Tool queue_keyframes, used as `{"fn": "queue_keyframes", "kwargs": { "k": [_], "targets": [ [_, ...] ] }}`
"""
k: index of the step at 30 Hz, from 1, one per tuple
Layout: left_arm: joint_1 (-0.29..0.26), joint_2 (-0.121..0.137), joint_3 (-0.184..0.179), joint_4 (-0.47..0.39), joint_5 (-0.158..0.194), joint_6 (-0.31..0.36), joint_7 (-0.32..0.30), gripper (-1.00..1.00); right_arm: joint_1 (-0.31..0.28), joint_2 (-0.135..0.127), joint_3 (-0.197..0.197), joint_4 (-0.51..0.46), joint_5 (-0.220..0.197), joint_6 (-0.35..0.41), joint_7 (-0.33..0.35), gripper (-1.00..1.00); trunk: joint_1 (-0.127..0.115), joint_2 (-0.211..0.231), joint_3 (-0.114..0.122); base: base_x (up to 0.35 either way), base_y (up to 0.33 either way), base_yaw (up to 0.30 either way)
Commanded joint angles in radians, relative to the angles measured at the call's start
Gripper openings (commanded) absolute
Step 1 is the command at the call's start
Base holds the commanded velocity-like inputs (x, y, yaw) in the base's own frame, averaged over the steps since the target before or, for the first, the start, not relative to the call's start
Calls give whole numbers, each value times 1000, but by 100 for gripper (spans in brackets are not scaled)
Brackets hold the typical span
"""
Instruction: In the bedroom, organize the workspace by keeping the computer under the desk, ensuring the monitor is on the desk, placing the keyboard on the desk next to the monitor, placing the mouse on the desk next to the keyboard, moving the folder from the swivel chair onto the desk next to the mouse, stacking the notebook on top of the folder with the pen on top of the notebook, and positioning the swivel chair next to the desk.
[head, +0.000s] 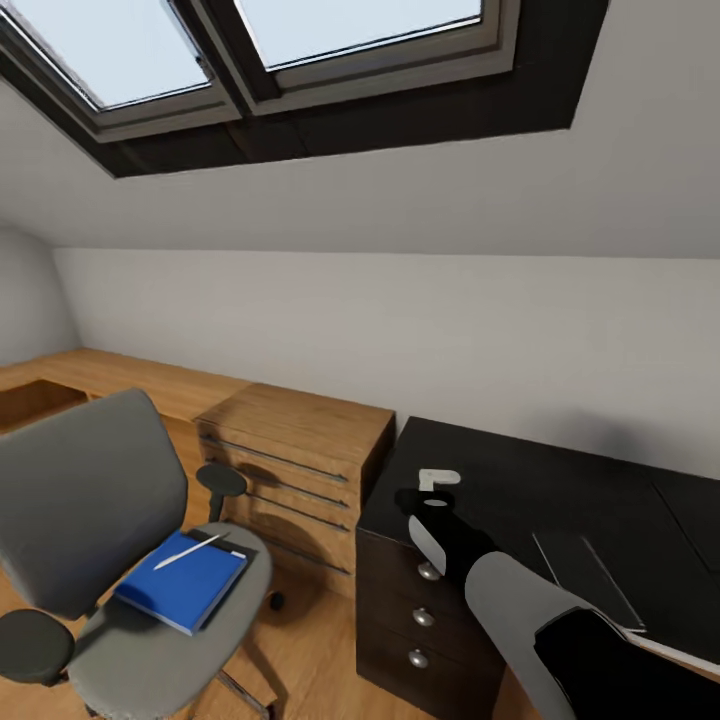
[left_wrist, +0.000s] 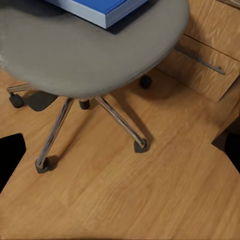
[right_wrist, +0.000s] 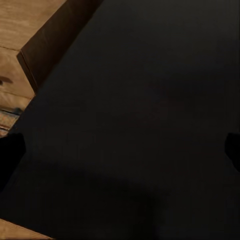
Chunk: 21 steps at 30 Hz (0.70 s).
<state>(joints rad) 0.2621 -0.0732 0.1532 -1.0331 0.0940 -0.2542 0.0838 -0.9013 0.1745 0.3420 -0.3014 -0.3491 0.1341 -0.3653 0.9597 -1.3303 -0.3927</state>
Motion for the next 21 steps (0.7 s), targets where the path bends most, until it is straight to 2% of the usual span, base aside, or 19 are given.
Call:
{"fn": "queue_keyframes", "kwargs": {
  "k": [1, 7, 21],
  "targets": [
    [0, 0, 0, -1, 10, -2, -1, 100, -1, 0, 6, -1, -2, 7, -6, 100, 0, -1, -1, 0, 0, 280],
    [0, 0, 0, -1, 10, -2, -1, 100, -1, 0, 6, -1, -2, 7, -5, 100, 0, -1, -3, -70, 69, 280],
    [0, 0, 0, -1, 9, -4, -1, 100, 4, 0, 6, -1, -2, 7, -1, 100, 0, -1, -8, -226, 237, 262]
  ]
}}
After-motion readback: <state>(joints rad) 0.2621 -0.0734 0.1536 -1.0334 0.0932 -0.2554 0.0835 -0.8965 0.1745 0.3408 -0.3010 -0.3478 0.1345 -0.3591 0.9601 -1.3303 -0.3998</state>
